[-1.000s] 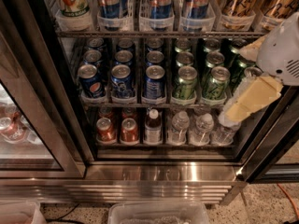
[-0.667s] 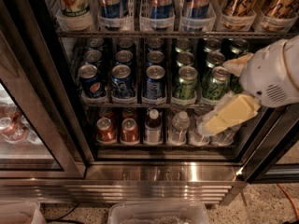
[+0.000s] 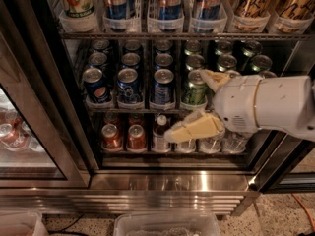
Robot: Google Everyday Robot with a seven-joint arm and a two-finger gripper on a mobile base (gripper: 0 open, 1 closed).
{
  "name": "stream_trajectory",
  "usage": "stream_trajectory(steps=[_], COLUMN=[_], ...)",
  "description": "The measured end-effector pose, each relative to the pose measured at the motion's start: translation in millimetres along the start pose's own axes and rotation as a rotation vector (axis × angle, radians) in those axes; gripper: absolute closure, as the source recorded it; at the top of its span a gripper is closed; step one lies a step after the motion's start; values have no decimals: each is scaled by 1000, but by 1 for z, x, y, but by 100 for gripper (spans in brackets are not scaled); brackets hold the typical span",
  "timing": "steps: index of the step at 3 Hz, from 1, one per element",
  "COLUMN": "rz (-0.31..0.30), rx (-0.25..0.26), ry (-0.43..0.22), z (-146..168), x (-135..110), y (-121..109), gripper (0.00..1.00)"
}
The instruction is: Pick orange can from top shelf of fridge
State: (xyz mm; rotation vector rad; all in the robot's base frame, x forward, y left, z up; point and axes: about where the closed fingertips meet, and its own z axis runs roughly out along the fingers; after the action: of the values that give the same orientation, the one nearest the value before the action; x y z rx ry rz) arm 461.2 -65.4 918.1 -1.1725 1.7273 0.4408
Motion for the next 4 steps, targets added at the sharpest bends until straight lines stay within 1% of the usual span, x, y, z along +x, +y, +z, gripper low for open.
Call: stream_trajectory(steps=[1, 2, 3, 4], rz=[63, 92, 92, 140], rx=[90, 82, 82, 150], ry=[-195, -279, -279, -319], z=[15, 24, 24, 22], x=[-19, -50, -50, -52], y=[-17, -9, -9, -12], gripper=[0, 0, 0, 0])
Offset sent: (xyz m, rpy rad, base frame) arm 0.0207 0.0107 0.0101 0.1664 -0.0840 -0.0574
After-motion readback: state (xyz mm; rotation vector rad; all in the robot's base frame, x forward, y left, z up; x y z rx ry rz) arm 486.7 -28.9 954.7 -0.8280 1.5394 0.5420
